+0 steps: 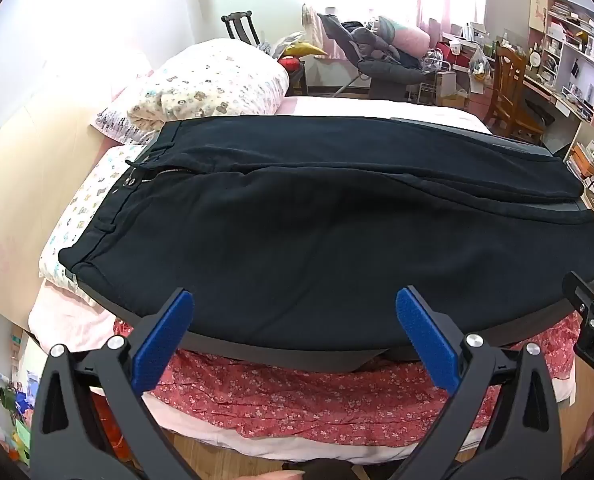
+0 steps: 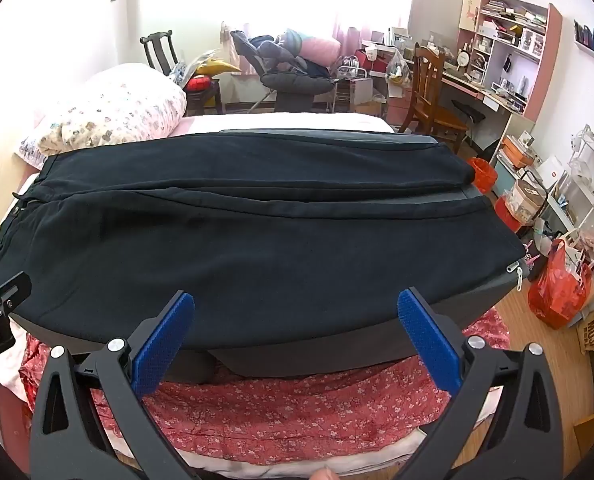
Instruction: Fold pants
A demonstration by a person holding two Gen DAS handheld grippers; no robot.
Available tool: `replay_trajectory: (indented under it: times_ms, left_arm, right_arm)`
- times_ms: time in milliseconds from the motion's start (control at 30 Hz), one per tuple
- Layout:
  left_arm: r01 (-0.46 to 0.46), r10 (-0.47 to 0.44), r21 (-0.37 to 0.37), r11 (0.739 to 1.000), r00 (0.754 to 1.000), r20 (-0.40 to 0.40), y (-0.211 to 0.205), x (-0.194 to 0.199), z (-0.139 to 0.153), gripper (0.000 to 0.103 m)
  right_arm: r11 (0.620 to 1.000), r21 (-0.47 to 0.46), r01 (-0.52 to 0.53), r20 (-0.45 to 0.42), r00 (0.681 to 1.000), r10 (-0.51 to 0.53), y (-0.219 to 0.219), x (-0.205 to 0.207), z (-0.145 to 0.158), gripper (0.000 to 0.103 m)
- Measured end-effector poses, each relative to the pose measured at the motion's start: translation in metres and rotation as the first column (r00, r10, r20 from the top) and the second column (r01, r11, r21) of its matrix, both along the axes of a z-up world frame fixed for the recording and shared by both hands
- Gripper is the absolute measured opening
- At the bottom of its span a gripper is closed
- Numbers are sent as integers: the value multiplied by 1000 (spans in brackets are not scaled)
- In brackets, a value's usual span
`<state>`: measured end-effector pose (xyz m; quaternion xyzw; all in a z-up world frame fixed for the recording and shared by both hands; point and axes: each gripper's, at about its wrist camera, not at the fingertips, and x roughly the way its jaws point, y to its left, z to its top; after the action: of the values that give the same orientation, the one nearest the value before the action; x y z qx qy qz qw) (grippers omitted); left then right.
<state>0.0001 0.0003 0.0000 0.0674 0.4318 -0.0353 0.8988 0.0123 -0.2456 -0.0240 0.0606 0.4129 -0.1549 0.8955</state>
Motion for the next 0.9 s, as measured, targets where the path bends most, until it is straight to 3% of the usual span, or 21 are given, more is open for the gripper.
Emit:
replay_trajectory:
  times_ms: [900]
  left_arm:
    - [14, -14, -15, 1000, 1000, 1, -2, -8, -9, 101]
  right_arm:
    - [1000, 0, 1, -4, 1000, -1, 0, 0, 0, 102]
